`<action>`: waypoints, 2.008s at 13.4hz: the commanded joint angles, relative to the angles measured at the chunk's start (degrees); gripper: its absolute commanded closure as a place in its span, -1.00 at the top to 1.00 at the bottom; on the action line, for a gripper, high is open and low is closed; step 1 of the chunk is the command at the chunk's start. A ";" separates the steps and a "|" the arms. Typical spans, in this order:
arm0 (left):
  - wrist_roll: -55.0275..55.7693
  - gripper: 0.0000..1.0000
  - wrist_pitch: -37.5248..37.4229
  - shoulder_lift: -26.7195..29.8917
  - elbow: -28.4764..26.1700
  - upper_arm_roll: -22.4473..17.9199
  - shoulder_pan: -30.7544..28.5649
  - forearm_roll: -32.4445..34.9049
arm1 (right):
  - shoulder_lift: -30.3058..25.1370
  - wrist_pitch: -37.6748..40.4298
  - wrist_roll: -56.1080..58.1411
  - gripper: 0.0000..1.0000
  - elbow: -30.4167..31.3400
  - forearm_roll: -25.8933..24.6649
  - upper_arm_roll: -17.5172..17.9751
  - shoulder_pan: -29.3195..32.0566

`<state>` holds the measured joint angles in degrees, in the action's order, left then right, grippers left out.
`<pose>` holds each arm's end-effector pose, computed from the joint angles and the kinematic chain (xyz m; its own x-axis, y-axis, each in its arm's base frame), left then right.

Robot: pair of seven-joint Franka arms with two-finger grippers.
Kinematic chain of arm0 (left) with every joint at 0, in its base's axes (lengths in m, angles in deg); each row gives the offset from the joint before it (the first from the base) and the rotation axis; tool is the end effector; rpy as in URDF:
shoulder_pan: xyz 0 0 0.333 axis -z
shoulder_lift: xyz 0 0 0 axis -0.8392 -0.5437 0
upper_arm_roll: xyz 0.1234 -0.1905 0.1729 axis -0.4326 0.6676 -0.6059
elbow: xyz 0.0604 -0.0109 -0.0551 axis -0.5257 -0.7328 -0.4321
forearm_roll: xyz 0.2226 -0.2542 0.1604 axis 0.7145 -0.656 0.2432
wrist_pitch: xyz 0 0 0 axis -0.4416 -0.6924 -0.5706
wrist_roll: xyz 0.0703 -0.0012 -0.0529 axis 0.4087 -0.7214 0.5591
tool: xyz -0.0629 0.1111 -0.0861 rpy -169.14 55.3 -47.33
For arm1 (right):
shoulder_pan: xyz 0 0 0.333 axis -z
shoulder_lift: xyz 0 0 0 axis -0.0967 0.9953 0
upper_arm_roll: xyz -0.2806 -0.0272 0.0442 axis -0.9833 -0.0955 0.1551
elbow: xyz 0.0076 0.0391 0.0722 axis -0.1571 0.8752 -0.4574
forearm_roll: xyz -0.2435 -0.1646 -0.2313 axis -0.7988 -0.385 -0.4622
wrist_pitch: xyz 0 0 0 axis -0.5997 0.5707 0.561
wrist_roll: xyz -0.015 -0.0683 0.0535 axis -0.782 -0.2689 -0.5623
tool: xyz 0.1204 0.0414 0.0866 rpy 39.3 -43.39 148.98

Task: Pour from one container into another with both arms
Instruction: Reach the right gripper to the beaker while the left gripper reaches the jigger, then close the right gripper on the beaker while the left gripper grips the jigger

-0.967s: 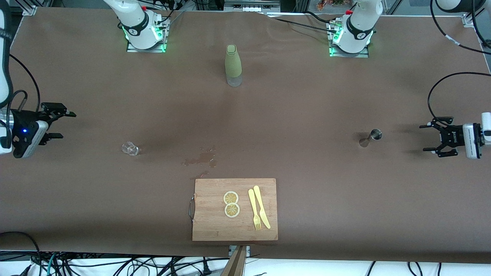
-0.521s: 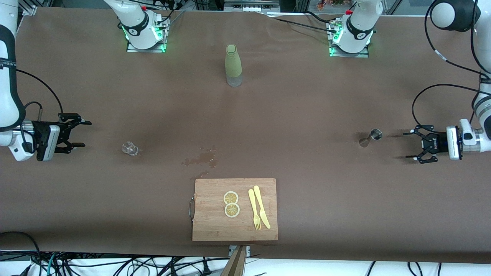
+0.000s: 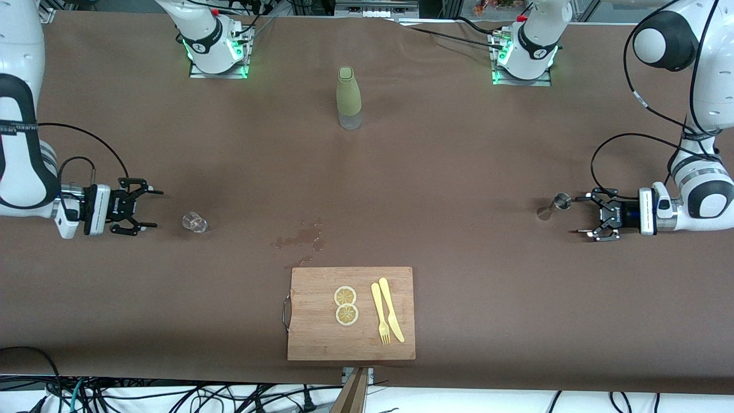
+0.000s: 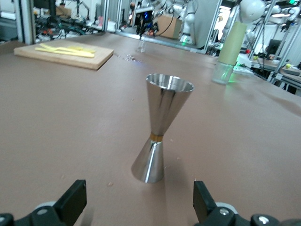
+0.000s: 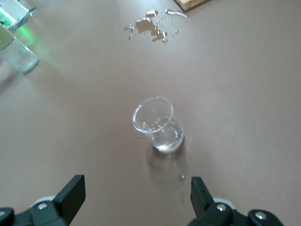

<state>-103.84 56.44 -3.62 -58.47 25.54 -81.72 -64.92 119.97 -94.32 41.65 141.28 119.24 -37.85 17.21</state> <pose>0.5292 0.1675 0.0682 0.1689 -0.3417 0.9245 -0.9821 0.0205 0.1870 0.5552 -0.1181 0.1308 0.3789 0.6489 0.6598 0.9216 -0.1997 -0.3328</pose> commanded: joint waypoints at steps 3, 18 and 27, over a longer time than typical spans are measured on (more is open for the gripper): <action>-11.09 1.00 -3.54 -2.04 1.28 -0.65 1.98 -2.14 | 4.08 -2.04 14.49 1.00 -0.08 12.39 -0.54 0.29; -12.59 0.26 -7.50 -2.92 1.01 0.32 4.97 -3.20 | 9.44 2.88 24.27 1.00 -0.17 21.72 -0.02 -0.94; -12.68 0.00 -7.42 -2.92 1.01 0.06 4.89 -3.28 | 10.59 2.97 26.80 1.00 -0.17 25.85 2.10 -1.90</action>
<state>-113.94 50.02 -5.84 -58.37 26.28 -77.08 -66.59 129.77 -92.06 65.93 141.27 142.70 -35.80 15.50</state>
